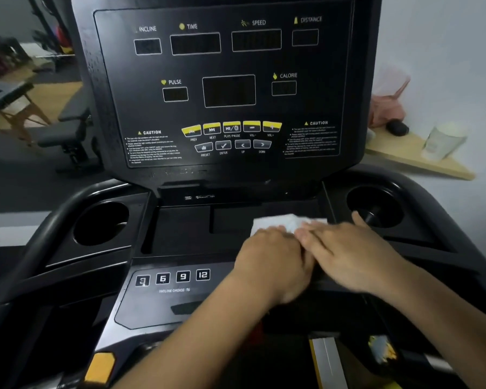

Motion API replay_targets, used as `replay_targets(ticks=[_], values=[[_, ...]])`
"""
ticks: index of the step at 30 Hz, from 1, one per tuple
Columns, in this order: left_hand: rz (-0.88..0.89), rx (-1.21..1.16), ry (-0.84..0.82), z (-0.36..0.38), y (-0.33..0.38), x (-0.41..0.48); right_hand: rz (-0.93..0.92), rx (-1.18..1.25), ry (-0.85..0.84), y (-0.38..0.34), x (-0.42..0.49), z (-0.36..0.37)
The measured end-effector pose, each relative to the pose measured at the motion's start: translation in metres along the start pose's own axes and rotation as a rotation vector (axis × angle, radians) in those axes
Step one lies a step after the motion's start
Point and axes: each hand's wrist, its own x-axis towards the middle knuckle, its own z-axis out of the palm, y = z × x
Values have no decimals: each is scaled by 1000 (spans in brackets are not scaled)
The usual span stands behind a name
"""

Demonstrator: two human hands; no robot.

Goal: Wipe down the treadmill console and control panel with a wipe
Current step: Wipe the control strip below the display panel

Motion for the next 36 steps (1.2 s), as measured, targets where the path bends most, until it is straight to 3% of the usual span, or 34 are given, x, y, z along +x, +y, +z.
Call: replay_targets(ticks=[4, 10, 14, 19, 24, 32, 36], values=[[8, 30, -36, 7, -10, 40, 46, 65, 50, 6, 36, 0], [-16, 70, 3, 5, 8, -4, -9, 67, 41, 2, -10, 6], [25, 60, -24, 12, -4, 27, -5, 60, 54, 9, 18, 6], [-47, 98, -47, 8, 0, 35, 1, 129, 60, 11, 30, 9], [-23, 52, -3, 13, 9, 2, -45, 67, 50, 8, -14, 9], [-28, 58, -2, 8, 3, 29, -66, 44, 107, 17, 14, 5], [6, 44, 106, 5, 11, -4, -101, 22, 99, 18, -16, 11]])
